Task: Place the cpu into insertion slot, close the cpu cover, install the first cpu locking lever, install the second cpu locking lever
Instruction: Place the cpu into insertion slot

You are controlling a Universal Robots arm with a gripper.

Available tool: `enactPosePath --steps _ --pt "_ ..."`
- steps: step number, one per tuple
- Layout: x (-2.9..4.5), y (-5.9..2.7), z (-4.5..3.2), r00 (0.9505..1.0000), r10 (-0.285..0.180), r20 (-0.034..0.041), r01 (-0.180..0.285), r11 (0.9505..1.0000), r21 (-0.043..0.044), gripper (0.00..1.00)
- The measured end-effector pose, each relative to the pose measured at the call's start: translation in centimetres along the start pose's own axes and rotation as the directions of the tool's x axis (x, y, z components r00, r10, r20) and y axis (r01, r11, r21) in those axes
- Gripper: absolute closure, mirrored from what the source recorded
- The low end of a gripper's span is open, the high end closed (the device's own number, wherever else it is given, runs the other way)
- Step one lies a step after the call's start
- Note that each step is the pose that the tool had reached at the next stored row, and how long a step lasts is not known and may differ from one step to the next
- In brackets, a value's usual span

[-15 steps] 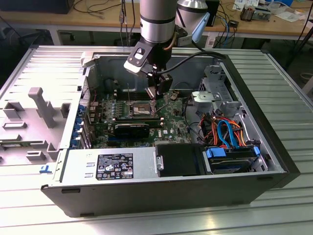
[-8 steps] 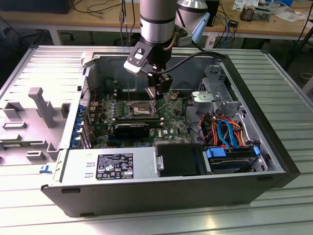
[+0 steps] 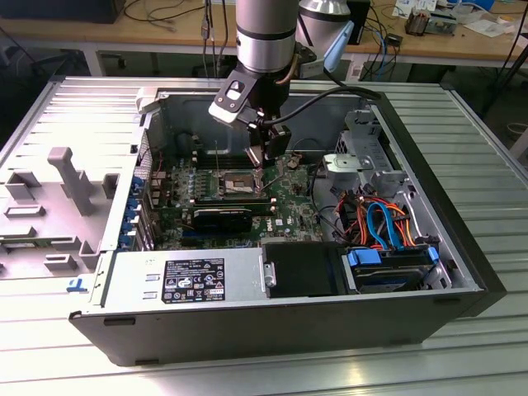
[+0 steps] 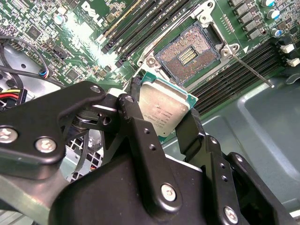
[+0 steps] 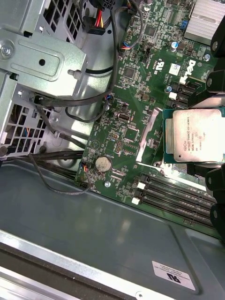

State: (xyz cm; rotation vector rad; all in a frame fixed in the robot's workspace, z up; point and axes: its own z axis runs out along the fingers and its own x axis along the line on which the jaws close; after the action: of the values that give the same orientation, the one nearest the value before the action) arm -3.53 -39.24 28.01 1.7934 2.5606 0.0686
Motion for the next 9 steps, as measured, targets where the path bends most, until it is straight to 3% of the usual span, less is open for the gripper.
enactPosePath --steps 9 --pt "0.0 0.0 0.01 1.0 0.005 0.0002 -0.005 1.0 0.0 0.45"
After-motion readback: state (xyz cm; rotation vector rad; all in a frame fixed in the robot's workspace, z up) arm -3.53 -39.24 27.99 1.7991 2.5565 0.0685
